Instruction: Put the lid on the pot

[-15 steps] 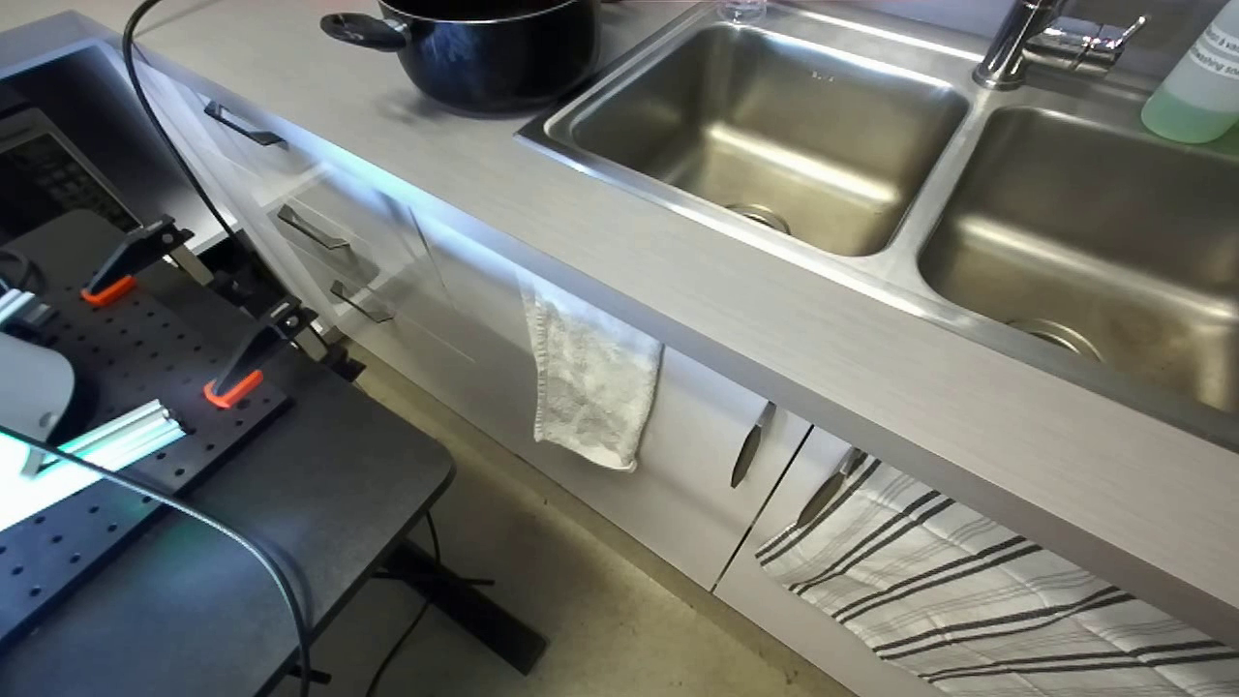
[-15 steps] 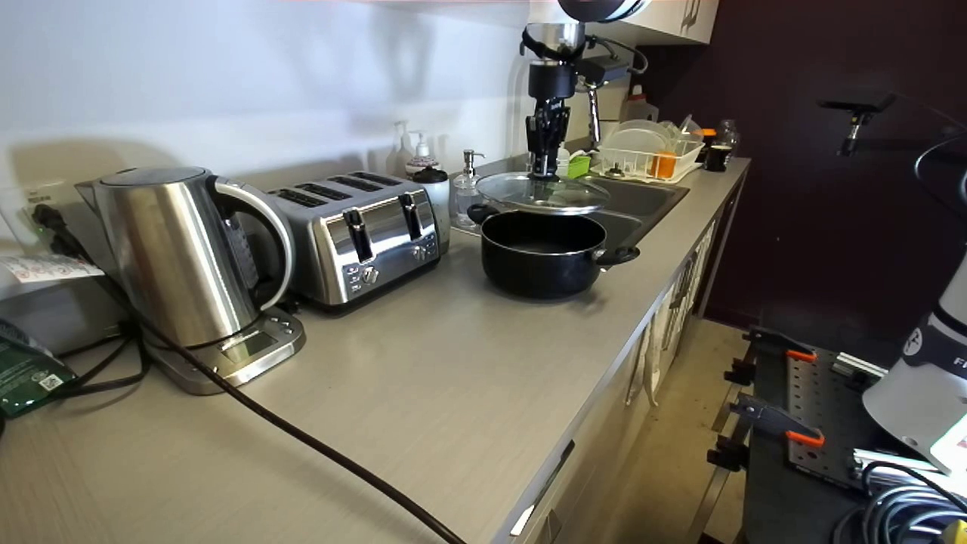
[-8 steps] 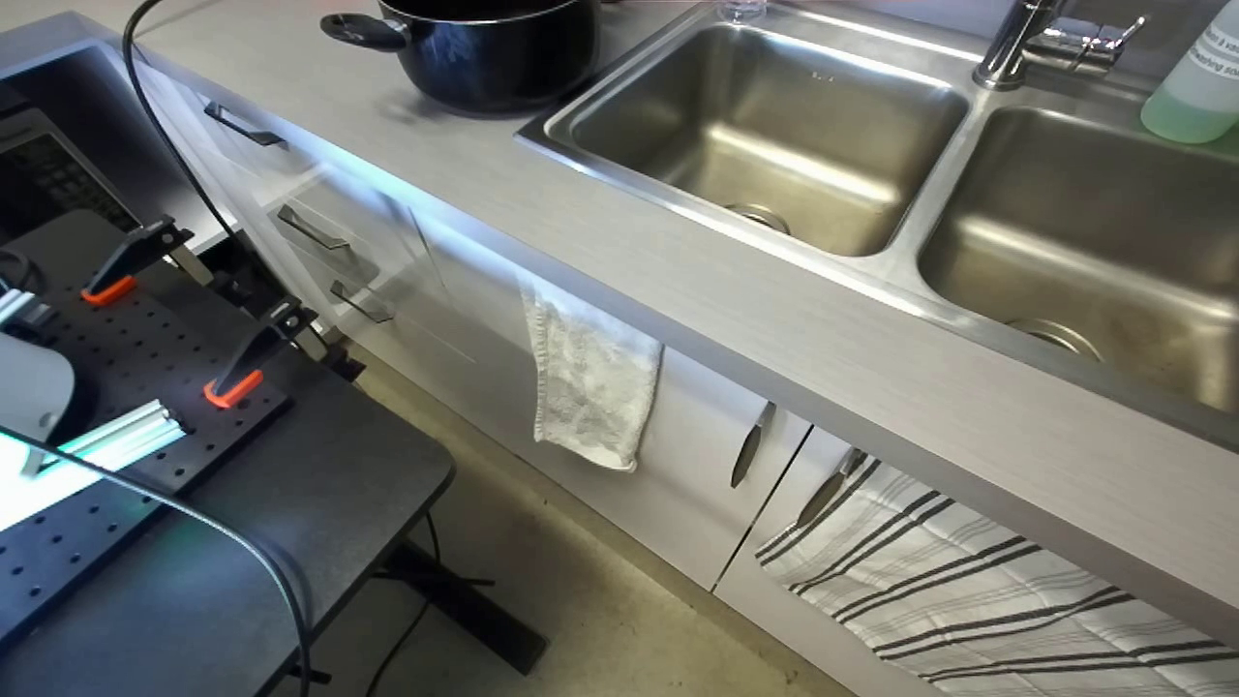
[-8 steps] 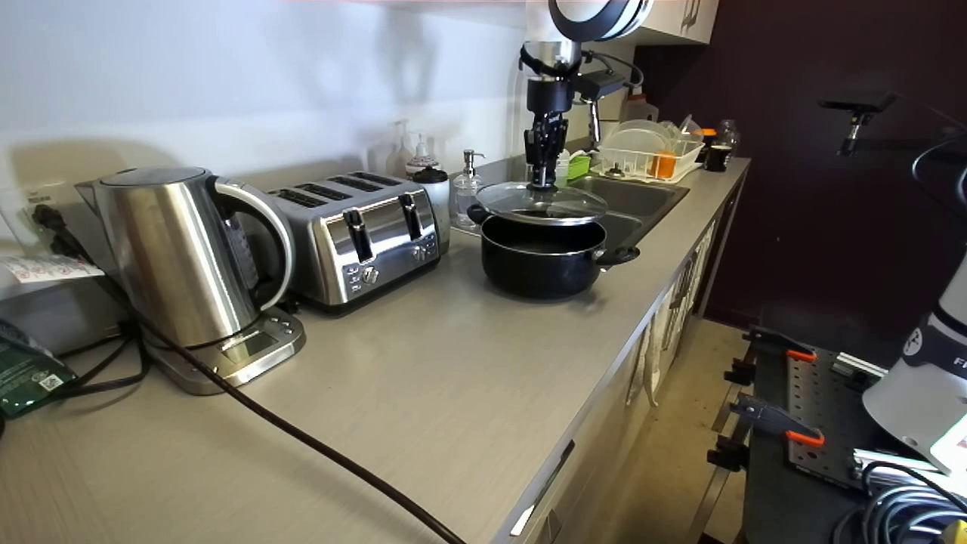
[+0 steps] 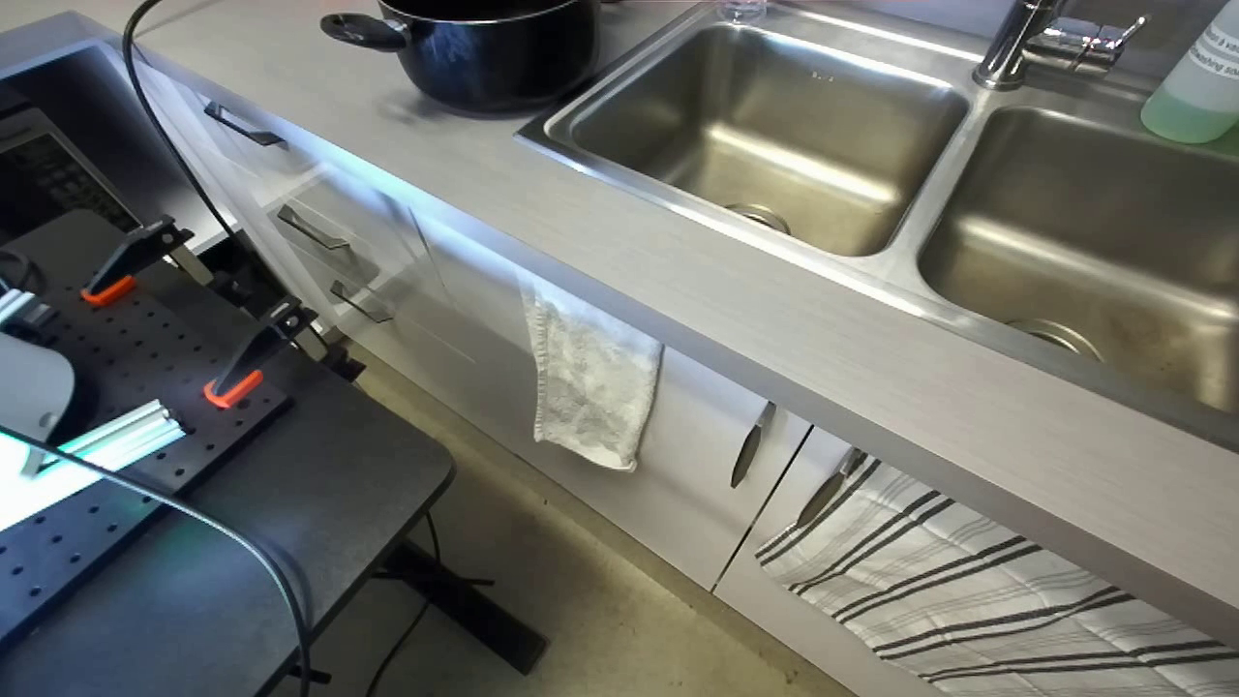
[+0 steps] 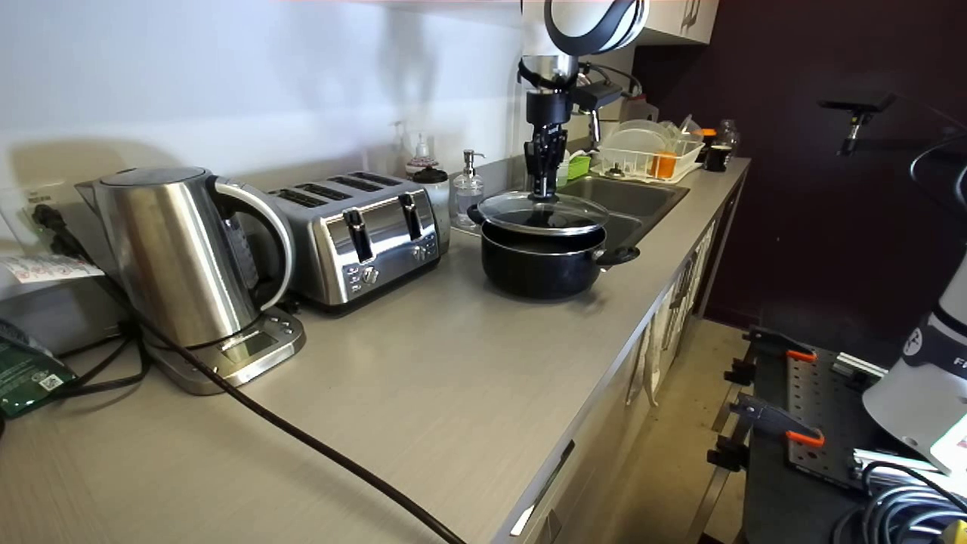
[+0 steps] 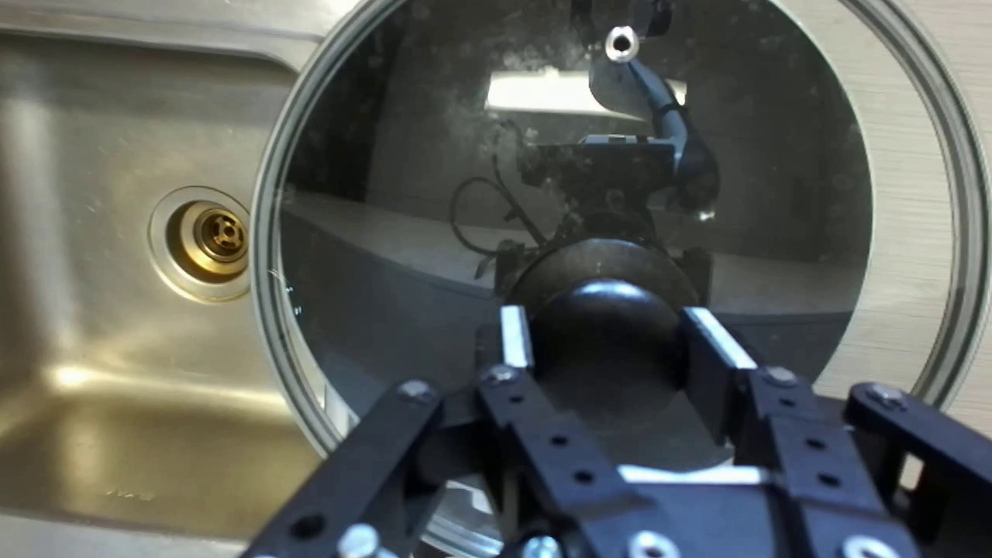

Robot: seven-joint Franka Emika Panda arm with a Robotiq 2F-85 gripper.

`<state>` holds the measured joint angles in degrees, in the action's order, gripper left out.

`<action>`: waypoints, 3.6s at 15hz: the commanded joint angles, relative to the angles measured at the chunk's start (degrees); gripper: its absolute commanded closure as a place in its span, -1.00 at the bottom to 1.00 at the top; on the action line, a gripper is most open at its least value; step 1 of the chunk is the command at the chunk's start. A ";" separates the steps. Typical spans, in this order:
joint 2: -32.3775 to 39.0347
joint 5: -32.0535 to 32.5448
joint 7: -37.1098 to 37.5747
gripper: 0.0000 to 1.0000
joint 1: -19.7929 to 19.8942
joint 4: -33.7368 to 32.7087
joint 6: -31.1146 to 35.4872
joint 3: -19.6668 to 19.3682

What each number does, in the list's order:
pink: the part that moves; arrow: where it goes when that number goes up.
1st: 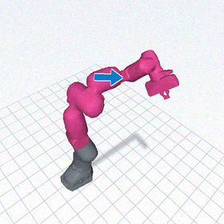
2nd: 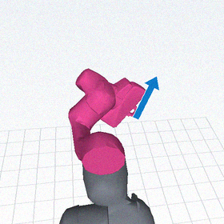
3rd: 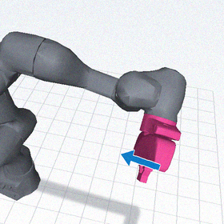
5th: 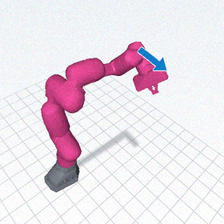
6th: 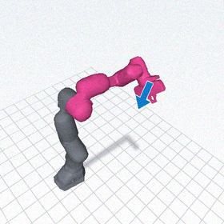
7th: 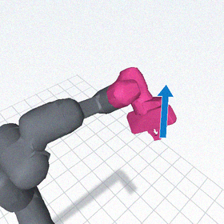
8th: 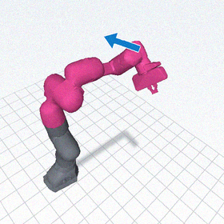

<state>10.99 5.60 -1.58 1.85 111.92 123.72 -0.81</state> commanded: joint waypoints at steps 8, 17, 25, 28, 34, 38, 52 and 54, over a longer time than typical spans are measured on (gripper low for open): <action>0.53 0.21 0.08 0.50 -0.38 -0.44 0.72 -0.24; 2.13 0.05 0.34 0.50 -0.34 -1.88 0.26 -0.30; 4.48 -0.23 0.43 0.50 -0.23 -4.59 -0.38 -0.37; 5.35 -0.23 0.44 0.50 -0.25 -5.56 -0.54 -0.36; 5.94 -0.29 0.38 0.50 -0.24 -6.10 -0.57 -0.35; 5.05 -0.23 0.03 0.50 -0.20 -4.91 -0.27 -0.31; 1.27 -0.17 -0.97 0.50 0.02 0.32 1.13 -0.28; 0.76 -0.18 -0.99 0.50 0.10 1.02 1.23 -0.34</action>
<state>14.87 5.62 -1.49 1.84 110.30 123.72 -0.82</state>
